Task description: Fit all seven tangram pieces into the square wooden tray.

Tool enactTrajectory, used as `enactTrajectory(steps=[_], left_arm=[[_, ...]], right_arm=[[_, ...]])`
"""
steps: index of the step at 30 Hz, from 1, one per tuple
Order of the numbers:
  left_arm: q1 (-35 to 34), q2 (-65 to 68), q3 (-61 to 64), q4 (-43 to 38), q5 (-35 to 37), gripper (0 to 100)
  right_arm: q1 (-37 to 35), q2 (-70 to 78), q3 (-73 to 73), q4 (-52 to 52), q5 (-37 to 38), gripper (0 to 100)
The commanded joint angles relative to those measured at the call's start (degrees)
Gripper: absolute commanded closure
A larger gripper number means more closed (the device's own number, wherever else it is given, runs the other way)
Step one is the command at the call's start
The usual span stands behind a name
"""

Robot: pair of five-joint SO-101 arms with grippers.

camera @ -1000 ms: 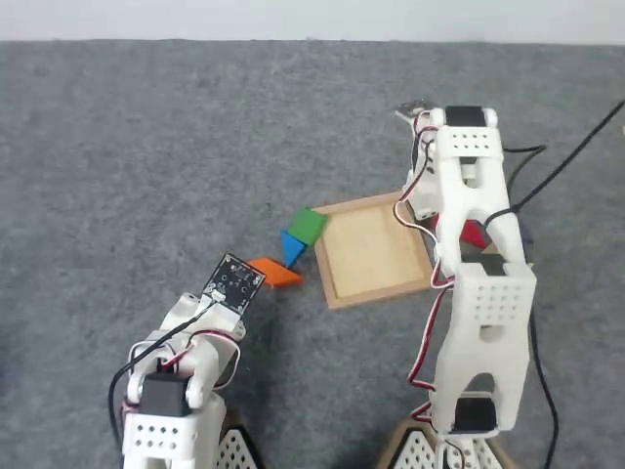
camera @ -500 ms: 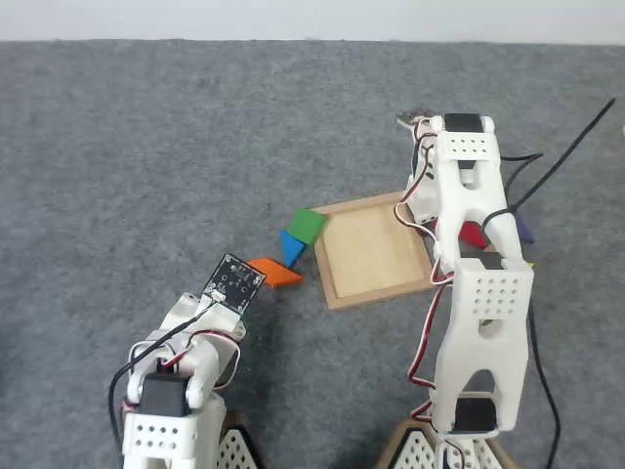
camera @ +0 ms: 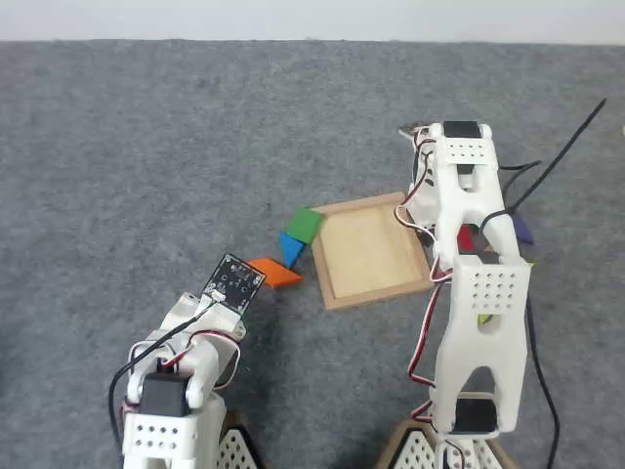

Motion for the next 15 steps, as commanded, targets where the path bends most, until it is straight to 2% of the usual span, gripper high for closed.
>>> enactTrajectory(steps=[1,9,15], left_arm=[[-0.4,-0.7,-0.7,0.2,-0.6,99],[-0.4,-0.7,-0.7,0.2,-0.6,99],[-0.4,-0.7,-0.7,0.2,-0.6,99]], right_arm=[[0.4,-1.9,-1.3,-0.5,-1.1,66.7],[0.4,-5.7,-1.4,-4.8,-4.0,66.7],[0.1,-4.4,-1.4,-8.2,-9.5,66.7]])
